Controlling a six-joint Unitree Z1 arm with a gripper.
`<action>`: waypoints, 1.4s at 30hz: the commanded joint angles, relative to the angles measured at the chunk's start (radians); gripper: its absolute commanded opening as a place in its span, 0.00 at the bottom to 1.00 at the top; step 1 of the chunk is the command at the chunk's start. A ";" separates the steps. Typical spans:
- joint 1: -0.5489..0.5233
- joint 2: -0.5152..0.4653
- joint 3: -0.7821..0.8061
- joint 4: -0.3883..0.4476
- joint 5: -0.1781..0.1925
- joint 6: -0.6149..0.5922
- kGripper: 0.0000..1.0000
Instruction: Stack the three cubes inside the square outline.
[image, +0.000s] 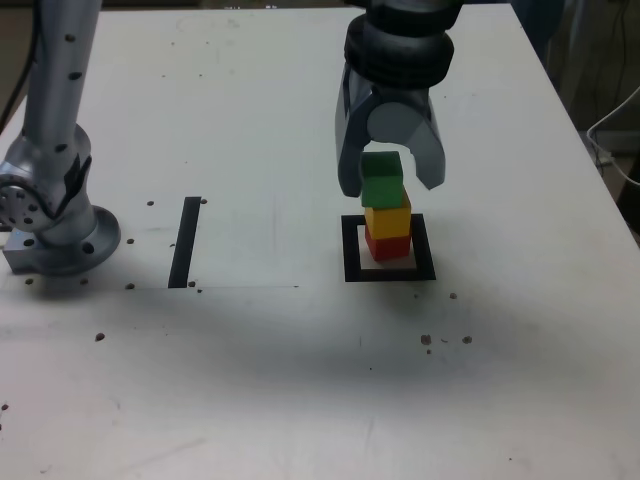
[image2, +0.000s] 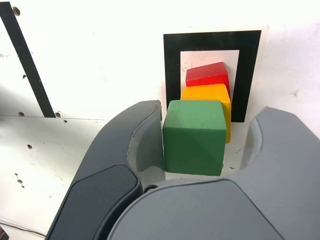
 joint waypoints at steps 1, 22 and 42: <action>0.001 -0.009 -0.006 -0.004 -0.001 0.007 1.00; 0.007 -0.069 0.014 0.005 -0.006 0.042 1.00; 0.151 -0.359 0.271 -0.010 -0.070 0.180 1.00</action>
